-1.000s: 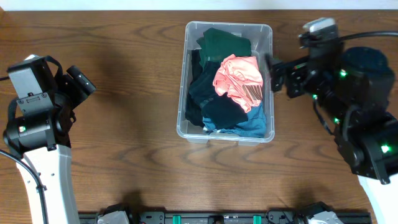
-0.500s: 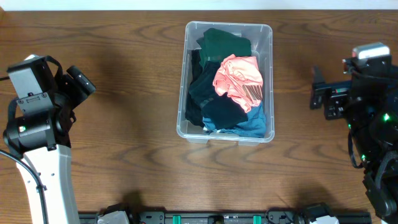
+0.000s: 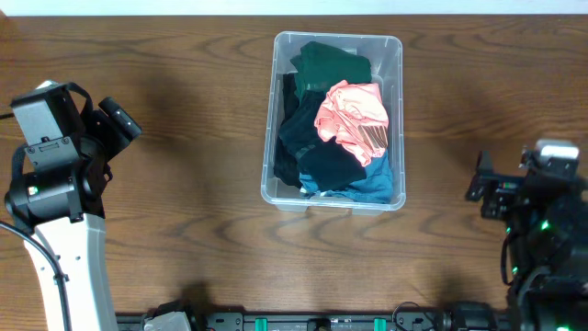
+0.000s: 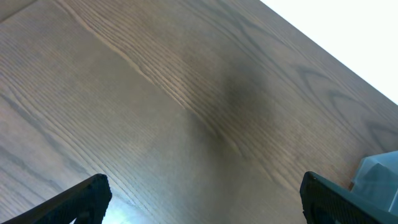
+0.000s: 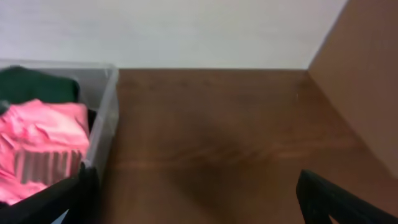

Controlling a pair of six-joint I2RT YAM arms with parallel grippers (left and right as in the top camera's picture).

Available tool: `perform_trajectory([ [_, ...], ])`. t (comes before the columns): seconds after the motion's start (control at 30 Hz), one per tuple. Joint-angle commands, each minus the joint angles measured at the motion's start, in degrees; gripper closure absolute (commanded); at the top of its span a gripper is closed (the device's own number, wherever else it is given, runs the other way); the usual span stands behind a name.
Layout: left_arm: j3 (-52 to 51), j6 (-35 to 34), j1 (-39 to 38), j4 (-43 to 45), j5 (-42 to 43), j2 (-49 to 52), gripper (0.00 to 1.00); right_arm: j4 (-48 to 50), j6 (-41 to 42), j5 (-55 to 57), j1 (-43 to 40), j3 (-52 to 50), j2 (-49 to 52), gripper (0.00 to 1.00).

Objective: Pack container

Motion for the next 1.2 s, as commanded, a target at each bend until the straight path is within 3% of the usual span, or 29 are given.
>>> perform_trajectory([
  [0.0, 0.4, 0.7, 0.2, 0.0, -0.7, -0.1, 0.02, 2.1, 1.4, -0.6, -0.7, -6.7, -4.8, 0.01],
  [0.43, 0.4, 0.7, 0.2, 0.0, -0.7, -0.1, 0.02, 5.6, 1.7, -4.7, -0.7, -27.3, -20.1, 0.01],
  [0.83, 0.4, 0.7, 0.2, 0.0, -0.7, -0.1, 0.02, 5.5, 1.8, -4.7, -0.7, -35.1, -31.6, 0.01],
  [1.17, 0.4, 0.7, 0.2, 0.0, -0.7, -0.1, 0.02, 5.5, 1.8, -4.9, -0.6, -38.4, -31.4, 0.01],
])
